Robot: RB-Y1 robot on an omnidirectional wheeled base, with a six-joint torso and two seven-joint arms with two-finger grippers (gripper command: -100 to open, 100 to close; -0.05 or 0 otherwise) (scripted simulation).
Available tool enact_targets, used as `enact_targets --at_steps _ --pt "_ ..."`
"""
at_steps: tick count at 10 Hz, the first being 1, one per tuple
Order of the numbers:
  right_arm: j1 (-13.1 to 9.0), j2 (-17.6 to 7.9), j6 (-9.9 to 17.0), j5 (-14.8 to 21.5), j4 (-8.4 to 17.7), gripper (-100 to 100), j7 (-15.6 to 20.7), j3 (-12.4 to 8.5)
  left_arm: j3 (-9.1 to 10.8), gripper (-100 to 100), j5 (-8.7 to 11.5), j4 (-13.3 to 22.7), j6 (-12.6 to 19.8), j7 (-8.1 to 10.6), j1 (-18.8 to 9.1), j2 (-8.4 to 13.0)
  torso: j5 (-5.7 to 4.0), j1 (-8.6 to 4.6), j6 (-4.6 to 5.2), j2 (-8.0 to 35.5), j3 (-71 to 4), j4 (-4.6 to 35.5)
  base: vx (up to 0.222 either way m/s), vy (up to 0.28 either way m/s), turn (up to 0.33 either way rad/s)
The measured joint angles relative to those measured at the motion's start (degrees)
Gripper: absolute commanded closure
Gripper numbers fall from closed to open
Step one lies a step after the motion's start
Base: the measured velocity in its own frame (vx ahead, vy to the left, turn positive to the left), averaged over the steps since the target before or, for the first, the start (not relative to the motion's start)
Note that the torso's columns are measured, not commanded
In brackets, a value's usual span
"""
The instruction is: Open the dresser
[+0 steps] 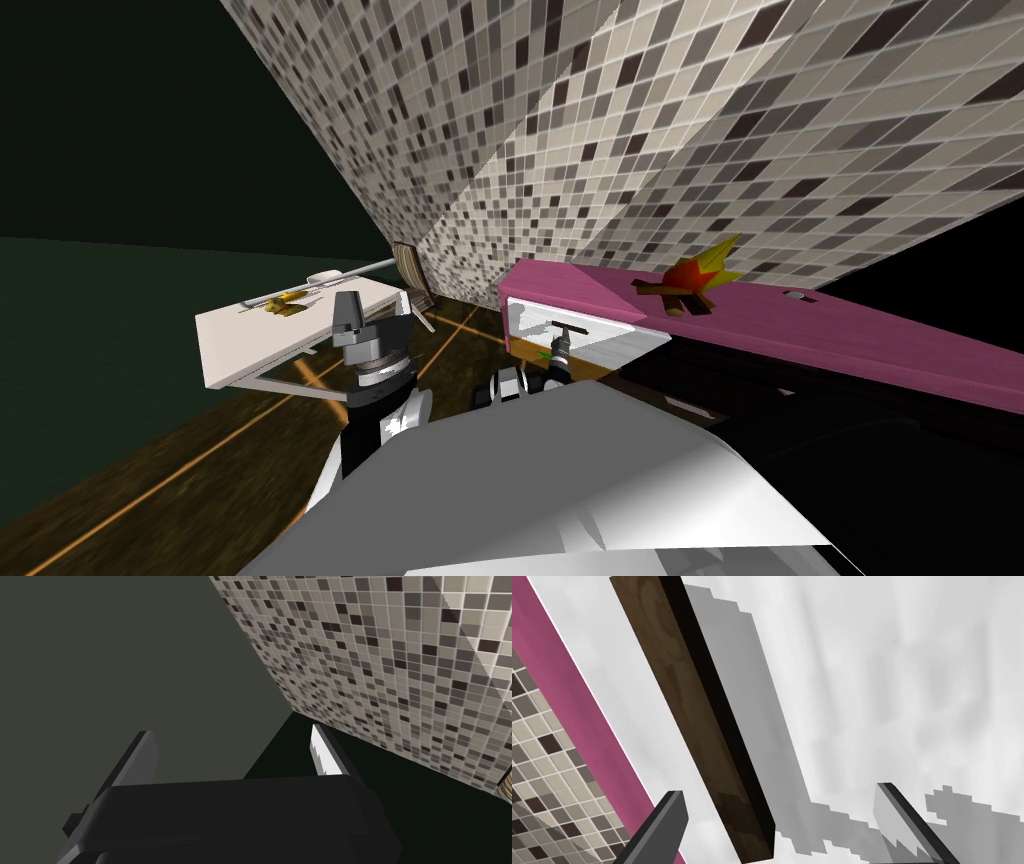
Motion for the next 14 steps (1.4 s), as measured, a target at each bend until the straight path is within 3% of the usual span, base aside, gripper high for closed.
enact_targets --at_steps 4,7,8,14 --pt "-0.53 3.38 3.68 5.20 2.75 -100 1.69 0.74 0.00 0 0.00 0.00 0.00 0.00 0.00 0.00 -0.01 -0.02 0.00 0.01 0.01 0.00 0.045 0.004 0.025" --pt "-0.41 5.08 3.87 6.03 2.03 -100 3.01 0.94 0.01 0 0.00 0.00 0.00 0.00 0.00 0.01 -0.06 -0.26 0.00 -0.02 0.00 0.01 0.029 -0.040 -0.006" --pt "-0.43 5.14 3.74 6.03 1.92 100 3.25 0.94 0.01 0 0.00 0.00 0.00 0.00 0.00 0.00 -0.04 -0.08 0.00 0.01 0.01 0.00 0.004 -0.008 0.001" --pt "0.59 5.56 3.89 6.87 0.01 100 4.07 1.25 -0.01 0 0.00 0.01 0.01 0.00 -0.03 -0.01 -0.20 -0.15 -0.08 -0.27 -0.09 -0.21 -0.137 0.078 -0.006"
